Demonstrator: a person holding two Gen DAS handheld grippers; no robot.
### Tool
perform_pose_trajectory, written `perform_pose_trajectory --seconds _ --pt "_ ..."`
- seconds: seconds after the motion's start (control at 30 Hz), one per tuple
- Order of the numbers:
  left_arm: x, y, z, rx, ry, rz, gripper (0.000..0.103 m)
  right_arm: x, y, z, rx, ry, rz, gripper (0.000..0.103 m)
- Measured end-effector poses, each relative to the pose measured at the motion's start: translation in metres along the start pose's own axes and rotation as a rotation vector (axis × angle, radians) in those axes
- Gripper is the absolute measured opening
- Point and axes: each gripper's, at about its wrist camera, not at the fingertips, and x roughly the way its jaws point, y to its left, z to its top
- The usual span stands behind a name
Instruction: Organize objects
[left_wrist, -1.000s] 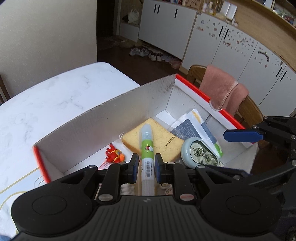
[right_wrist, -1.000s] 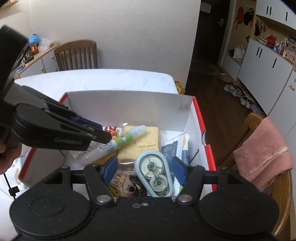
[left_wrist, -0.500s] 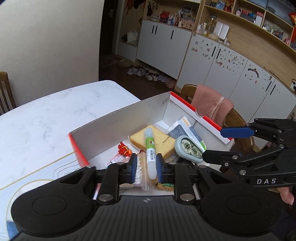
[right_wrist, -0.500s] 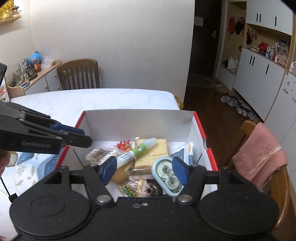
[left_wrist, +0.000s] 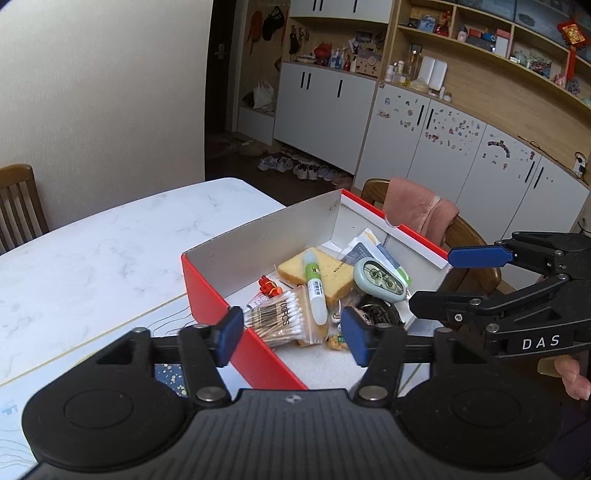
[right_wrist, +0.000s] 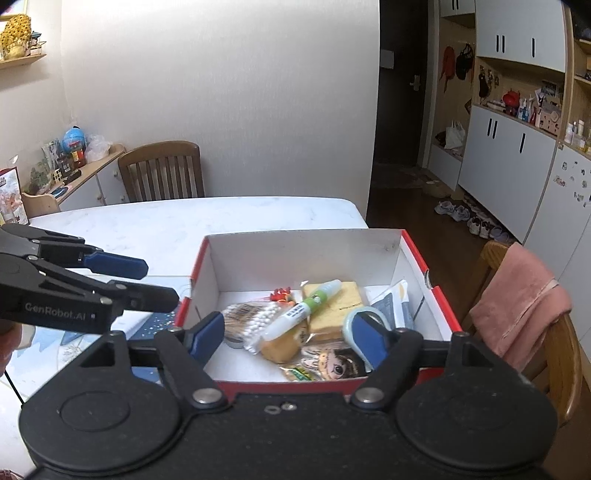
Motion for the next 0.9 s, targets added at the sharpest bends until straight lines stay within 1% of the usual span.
perform_pose_trajectory --seconds 0.03,0.1,0.17,0.2,0.27,0.3,0.37,0.43,0.47,0.6,0.7,0.9 --pt "-0.003 0.0 -0.002 0.005 -0.004 0.001 0.058 -0.002 0.004 -0.001 -0.003 -0.004 -0.002 0.079" --pt "-0.009 0.001 -0.005 0.011 -0.009 -0.009 0.064 -0.007 0.011 -0.003 -0.005 -0.017 -0.003 0.085" --pt "-0.014 0.001 -0.008 0.017 -0.016 -0.015 0.075 -0.013 0.018 -0.005 -0.009 -0.036 -0.007 0.09" --pt "-0.017 0.002 -0.009 0.02 -0.019 -0.019 0.076 -0.015 0.021 -0.005 -0.013 -0.043 -0.008 0.092" --pt "-0.023 0.003 -0.012 0.017 -0.027 -0.023 0.082 -0.02 0.027 -0.007 -0.012 -0.058 -0.008 0.099" --pt "-0.026 0.004 -0.013 0.015 -0.032 -0.026 0.085 -0.023 0.029 -0.008 -0.008 -0.065 -0.006 0.099" --pt "-0.032 0.006 -0.015 0.008 -0.041 -0.03 0.093 -0.027 0.032 -0.009 0.001 -0.074 -0.006 0.103" --pt "-0.037 0.009 -0.018 -0.001 -0.046 -0.028 0.1 -0.032 0.036 -0.01 0.015 -0.082 -0.01 0.103" --pt "-0.039 0.01 -0.02 -0.008 -0.049 -0.026 0.102 -0.034 0.038 -0.011 0.023 -0.084 -0.009 0.103" --pt "-0.048 0.017 -0.027 -0.039 -0.052 -0.03 0.102 -0.042 0.043 -0.014 0.052 -0.094 -0.015 0.103" --pt "-0.055 0.018 -0.033 -0.041 -0.055 -0.011 0.102 -0.048 0.047 -0.017 0.07 -0.103 -0.014 0.103" --pt "-0.072 0.017 -0.043 -0.018 -0.085 0.017 0.102 -0.057 0.053 -0.023 0.095 -0.117 -0.033 0.103"
